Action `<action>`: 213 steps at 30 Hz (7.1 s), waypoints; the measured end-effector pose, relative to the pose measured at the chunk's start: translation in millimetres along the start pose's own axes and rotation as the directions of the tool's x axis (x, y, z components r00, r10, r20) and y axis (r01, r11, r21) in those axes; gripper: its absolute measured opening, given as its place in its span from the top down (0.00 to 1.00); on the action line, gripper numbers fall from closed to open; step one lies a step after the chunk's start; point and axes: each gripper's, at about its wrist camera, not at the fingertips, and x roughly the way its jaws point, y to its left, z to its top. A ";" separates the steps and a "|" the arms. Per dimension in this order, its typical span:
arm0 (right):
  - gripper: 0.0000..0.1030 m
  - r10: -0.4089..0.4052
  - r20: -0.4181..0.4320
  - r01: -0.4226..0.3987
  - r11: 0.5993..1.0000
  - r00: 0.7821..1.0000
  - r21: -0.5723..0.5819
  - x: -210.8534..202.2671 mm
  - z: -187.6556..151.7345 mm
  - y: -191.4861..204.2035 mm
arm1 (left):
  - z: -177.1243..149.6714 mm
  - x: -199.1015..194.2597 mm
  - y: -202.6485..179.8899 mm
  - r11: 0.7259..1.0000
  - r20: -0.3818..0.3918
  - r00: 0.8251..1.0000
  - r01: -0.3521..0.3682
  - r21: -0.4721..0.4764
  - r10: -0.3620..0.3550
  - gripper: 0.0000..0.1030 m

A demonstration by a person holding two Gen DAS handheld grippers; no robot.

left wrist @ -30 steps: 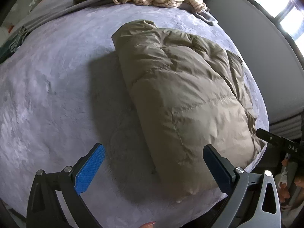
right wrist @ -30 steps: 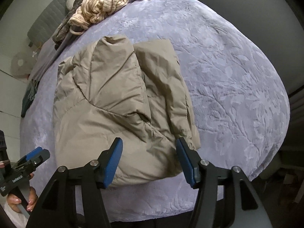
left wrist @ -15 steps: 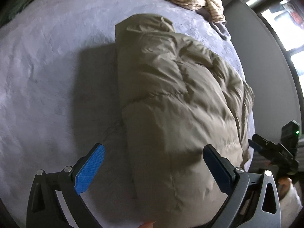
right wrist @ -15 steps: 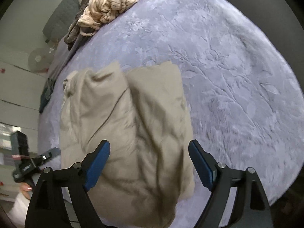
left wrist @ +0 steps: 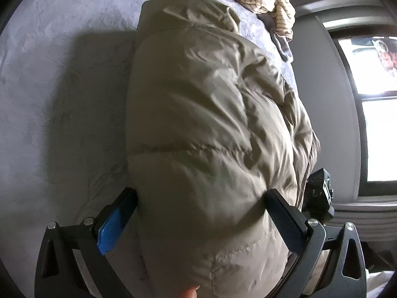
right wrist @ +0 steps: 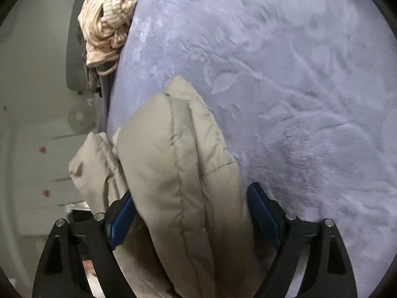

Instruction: Fold large clothes

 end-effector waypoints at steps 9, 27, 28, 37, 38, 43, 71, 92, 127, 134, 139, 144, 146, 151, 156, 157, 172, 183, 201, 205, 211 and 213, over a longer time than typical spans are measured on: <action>0.00 0.204 -0.093 -0.210 0.976 0.975 -0.065 11.8 10.9 33.8 | 11.8 8.3 7.6 0.999 -0.022 0.999 0.045 -0.010 -0.045 0.00; 0.00 -0.110 -0.291 0.023 0.957 0.950 -0.288 95.7 29.3 69.4 | 23.8 39.2 -14.7 0.994 -0.033 0.996 -0.086 0.062 0.088 0.00; 0.00 -0.112 -0.291 0.026 0.958 0.950 -0.284 95.0 29.0 68.3 | 23.6 39.9 -19.6 0.991 -0.024 0.993 -0.111 0.074 0.113 0.00; 0.00 -0.174 -0.248 0.106 0.958 0.953 -0.268 104.4 26.5 78.7 | 19.2 42.4 -41.0 0.978 0.029 0.984 -0.178 0.110 0.176 0.00; 0.02 -0.176 -0.240 0.112 0.960 0.955 -0.257 108.4 26.8 80.6 | 20.0 43.0 -42.1 0.978 0.027 0.985 -0.174 0.112 0.172 0.00; 0.32 -0.175 -0.186 0.126 0.960 0.967 -0.248 100.8 18.6 91.4 | 12.9 33.5 -39.8 0.977 0.021 0.990 -0.144 0.160 0.142 0.12; 0.59 0.009 -0.195 -0.073 0.944 0.981 -0.322 237.0 43.8 268.3 | 169.3 -125.0 50.9 0.966 0.287 0.947 -0.200 0.167 0.147 0.31; 0.35 -0.175 0.013 0.168 0.922 0.985 -0.348 219.9 49.3 241.9 | 187.7 -122.1 84.4 0.901 0.486 0.814 -0.420 0.112 0.319 0.18; 0.96 -0.300 0.239 0.381 0.792 0.923 -0.476 293.5 52.7 304.5 | 217.7 -67.9 56.1 0.818 0.484 0.747 -0.566 0.101 0.456 0.12; 0.92 -0.298 0.209 0.363 0.787 0.932 -0.498 264.7 25.0 316.4 | 184.7 -95.3 60.1 0.821 0.427 0.757 -0.568 0.056 0.495 0.12; 0.92 -0.320 0.201 0.378 0.775 0.926 -0.506 243.0 -6.8 316.0 | 148.6 -112.3 60.5 0.823 0.399 0.765 -0.566 0.042 0.505 0.12; 0.92 -0.340 0.192 0.389 0.771 0.921 -0.504 225.4 -41.3 313.3 | 111.2 -122.7 61.6 0.822 0.355 0.778 -0.568 0.045 0.519 0.05; 0.92 -0.345 0.187 0.392 0.773 0.920 -0.498 218.6 -54.2 312.2 | 98.4 -128.4 60.9 0.819 0.358 0.775 -0.572 0.047 0.521 0.01; 0.92 -0.375 0.183 0.415 0.764 0.909 -0.493 206.7 -82.0 309.1 | 68.2 -143.8 60.0 0.814 0.354 0.772 -0.579 0.045 0.529 0.01; 0.92 -0.407 0.205 0.452 0.735 0.890 -0.505 194.1 -110.9 312.5 | 50.5 -162.0 54.0 0.811 0.360 0.769 -0.582 0.054 0.528 0.01; 0.92 -0.408 0.212 0.457 0.730 0.888 -0.508 191.1 -116.5 314.2 | 50.5 -164.5 52.5 0.806 0.364 0.764 -0.589 0.059 0.532 0.01; 0.56 -0.450 0.311 0.545 0.642 0.837 -0.539 142.9 -162.1 340.2 | 6.1 -215.4 1.1 0.768 0.469 0.698 -0.637 0.063 0.540 0.01; 0.19 -0.389 0.439 0.586 0.575 0.810 -0.571 112.2 -176.9 374.3 | -2.9 -246.5 -24.4 0.772 0.522 0.668 -0.635 0.027 0.531 0.01; 0.00 -0.355 0.508 0.616 0.538 0.785 -0.575 102.2 -185.0 399.4 | -8.6 -266.5 -36.7 0.780 0.547 0.652 -0.626 -0.002 0.525 0.01; 0.00 -0.355 0.518 0.623 0.537 0.779 -0.569 102.1 -186.1 398.9 | -8.7 -266.6 -37.5 0.780 0.549 0.650 -0.626 -0.005 0.525 0.01; 0.00 -0.358 0.522 0.628 0.533 0.774 -0.566 101.1 -184.1 400.3 | -5.5 -268.8 -37.8 0.775 0.550 0.645 -0.632 -0.008 0.531 0.01; 0.00 -0.358 0.522 0.629 0.532 0.774 -0.567 100.6 -183.1 400.7 | -3.9 -270.2 -37.7 0.776 0.548 0.645 -0.631 -0.011 0.532 0.01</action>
